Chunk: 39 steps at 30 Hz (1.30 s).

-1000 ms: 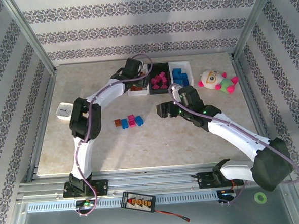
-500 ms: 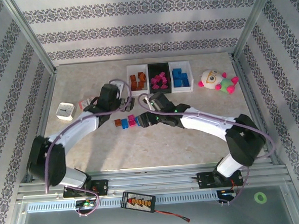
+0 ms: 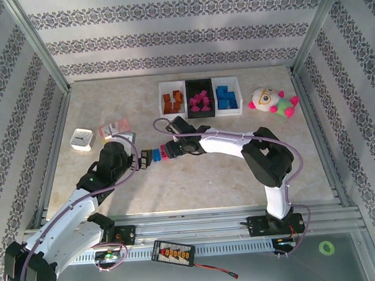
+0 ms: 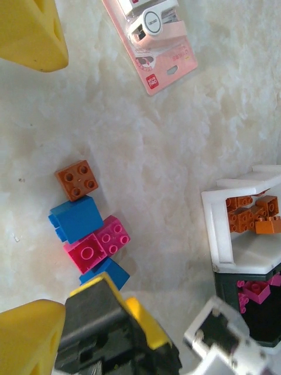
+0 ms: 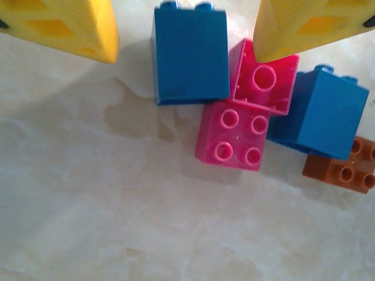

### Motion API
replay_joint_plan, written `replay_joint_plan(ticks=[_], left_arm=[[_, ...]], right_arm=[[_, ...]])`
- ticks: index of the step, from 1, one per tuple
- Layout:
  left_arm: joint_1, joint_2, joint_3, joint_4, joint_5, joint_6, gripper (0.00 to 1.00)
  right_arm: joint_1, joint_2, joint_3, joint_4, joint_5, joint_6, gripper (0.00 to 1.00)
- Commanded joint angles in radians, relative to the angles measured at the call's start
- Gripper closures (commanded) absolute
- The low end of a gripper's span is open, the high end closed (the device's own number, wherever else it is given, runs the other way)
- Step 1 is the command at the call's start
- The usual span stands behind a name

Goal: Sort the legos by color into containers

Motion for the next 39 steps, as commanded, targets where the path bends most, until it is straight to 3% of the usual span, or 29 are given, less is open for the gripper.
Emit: replay_joint_plan(ticks=[1,15,26,34,39], left_arm=[[0.010,-0.027,-0.009,-0.038,0.038,0.033,0.01],[0.010,0.012,-0.008,0.037,0.124,0.060,0.01],[0.008,0.034,-0.035,0.180,0.210,0.072,0.01],[-0.046,0.152,0.003,0.328,0.253,0.092,0.01],[-0.097,0.251,0.047,0.416,0.283,0.084,0.01]], right_arm=[[0.002,0.046,0.048,-0.034,0.006,0.004,0.41],[-0.028,0.022,0.011,-0.055,0.037,0.032,0.66],[-0.079,-0.130,-0.050,-0.046,0.102,0.034,0.67],[-0.223,-0.353,-0.102,-0.036,0.164,0.008,0.67],[-0.374,-0.376,-0.080,0.027,0.166,-0.006,0.67]])
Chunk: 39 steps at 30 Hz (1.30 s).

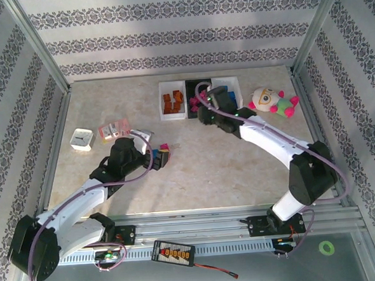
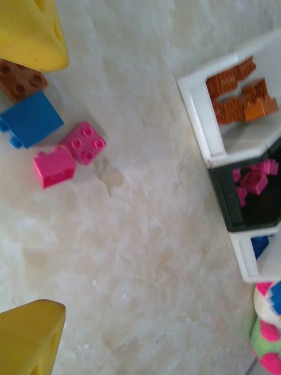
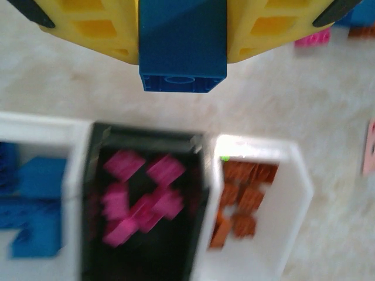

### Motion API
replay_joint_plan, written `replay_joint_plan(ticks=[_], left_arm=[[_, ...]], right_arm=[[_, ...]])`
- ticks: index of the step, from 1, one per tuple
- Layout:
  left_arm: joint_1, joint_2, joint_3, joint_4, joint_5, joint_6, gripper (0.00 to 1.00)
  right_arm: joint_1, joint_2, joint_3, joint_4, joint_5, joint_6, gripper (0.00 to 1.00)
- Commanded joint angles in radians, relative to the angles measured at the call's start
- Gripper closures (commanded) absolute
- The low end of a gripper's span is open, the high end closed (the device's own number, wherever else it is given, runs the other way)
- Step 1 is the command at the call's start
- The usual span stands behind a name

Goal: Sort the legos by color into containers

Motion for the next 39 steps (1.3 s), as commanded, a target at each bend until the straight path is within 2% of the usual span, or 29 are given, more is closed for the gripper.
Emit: replay_joint_plan(ticks=[1,10,18,21,25,28,36,39], left_arm=[[-0.031,0.043,0.052,0.142,0.050,0.003,0.01],[-0.067,0.137,0.112,0.196,0.090,0.006,0.01],[-0.070,0.138,0.115,0.168,0.043,0.001,0.01],[-0.071,0.132,0.122,0.123,0.013,-0.008,0.01],[-0.072,0.135,0.140,0.024,-0.113,-0.079,0.01],[-0.070,0.144,0.171,-0.082,-0.188,-0.149,0.01],[-0.070,0.210,0.258,-0.343,-0.303,-0.359,0.00],[-0.070,0.257,0.290,-0.421,-0.326,-0.429,0.04]], right_arm=[[-0.084,0.023,0.019,0.040,0.025,-0.026,0.67],[-0.227,0.291,0.255,0.065,0.000,-0.062,0.67],[-0.294,0.458,0.386,0.014,-0.067,0.023,0.65],[-0.300,0.476,0.391,0.009,-0.076,0.037,0.61],[-0.299,0.435,0.370,0.014,-0.077,0.028,0.40],[-0.293,0.365,0.323,0.029,-0.074,0.006,0.29],[-0.236,0.114,0.107,0.073,-0.106,-0.098,0.21],[-0.196,0.005,0.001,0.086,-0.126,-0.133,0.21]])
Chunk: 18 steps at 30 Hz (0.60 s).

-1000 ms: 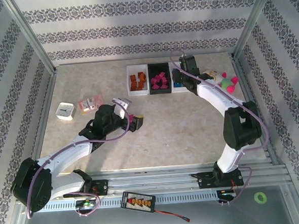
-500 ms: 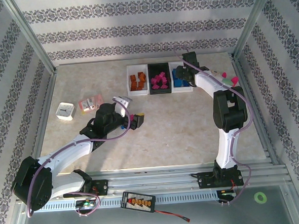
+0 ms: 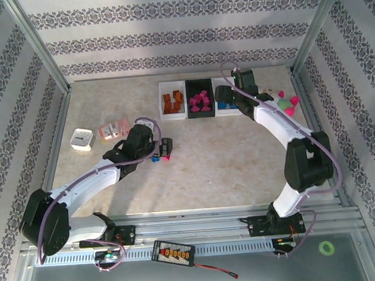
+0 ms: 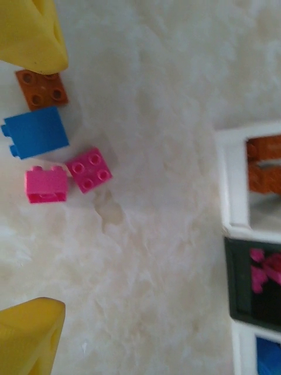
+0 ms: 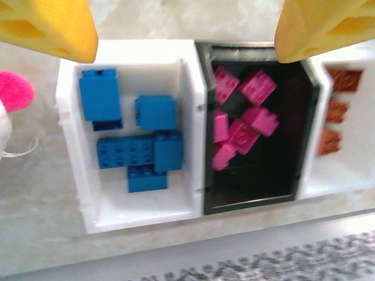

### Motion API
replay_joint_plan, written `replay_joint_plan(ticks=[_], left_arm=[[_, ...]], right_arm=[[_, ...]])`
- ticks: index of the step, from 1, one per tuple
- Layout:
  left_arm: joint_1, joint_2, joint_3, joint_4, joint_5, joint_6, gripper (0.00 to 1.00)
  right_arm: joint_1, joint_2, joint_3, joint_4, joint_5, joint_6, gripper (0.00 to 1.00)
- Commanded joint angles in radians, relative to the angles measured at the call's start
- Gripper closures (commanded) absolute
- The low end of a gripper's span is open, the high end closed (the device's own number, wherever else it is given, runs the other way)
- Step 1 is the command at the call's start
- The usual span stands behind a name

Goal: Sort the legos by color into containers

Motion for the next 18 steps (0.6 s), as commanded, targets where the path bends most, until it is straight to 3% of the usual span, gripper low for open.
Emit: replay_joint_plan(ticks=[1,7,13,18], left_arm=[[-0.010,0.051,0.055,-0.178,-0.064,-0.143,0.06],[-0.010,0.179,0.143,-0.295,-0.014,-0.181,0.15],[-0.013,0.287,0.206,-0.282,0.071,-0.149,0.42],[-0.020,0.379,0.277,-0.305,0.090,-0.116,0.46]], right_arm=[[0.049,-0.114,-0.112,0.027,-0.033,-0.072,0.20],[0.138,-0.274,-0.276,0.012,-0.027,-0.082,0.19],[0.170,-0.343,-0.371,0.018,-0.022,-0.035,0.19],[0.177,-0.343,-0.368,0.018,-0.021,-0.030,0.19]])
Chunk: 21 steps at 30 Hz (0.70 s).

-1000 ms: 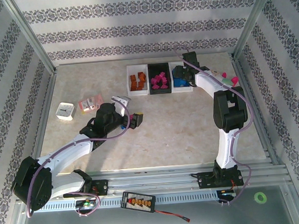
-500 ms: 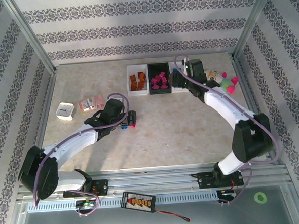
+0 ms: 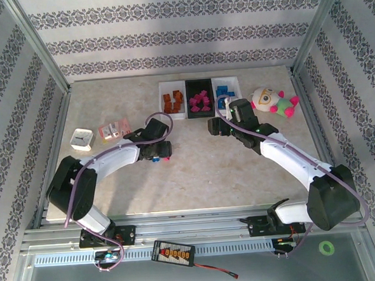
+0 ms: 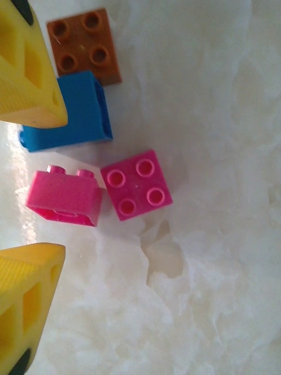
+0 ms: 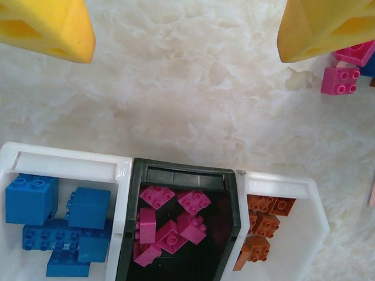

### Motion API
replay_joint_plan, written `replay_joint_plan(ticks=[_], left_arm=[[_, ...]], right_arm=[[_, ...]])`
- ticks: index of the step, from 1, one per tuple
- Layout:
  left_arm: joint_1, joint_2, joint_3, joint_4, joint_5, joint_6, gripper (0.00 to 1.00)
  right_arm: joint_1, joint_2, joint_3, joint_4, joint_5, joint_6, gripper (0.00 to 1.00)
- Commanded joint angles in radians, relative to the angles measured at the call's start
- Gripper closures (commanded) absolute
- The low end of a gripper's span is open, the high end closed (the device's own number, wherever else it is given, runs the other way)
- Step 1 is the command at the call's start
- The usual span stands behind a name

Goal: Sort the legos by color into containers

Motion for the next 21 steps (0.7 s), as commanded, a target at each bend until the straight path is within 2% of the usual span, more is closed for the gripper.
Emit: replay_joint_plan(ticks=[1,11,21], left_arm=[[-0.020,0.047,0.053,-0.055,0.031,0.028,0.46],[-0.028,0.165,0.095,-0.077,0.087,0.028,0.52],[-0.041,0.199,0.109,-0.140,0.103,0.061,0.51]], right_arm=[[0.015,-0.017,-0.001,0.010,0.001,0.018,0.19],[0.017,-0.001,0.013,0.010,0.001,0.016,0.18],[0.016,0.007,0.020,0.011,-0.003,0.022,0.18]])
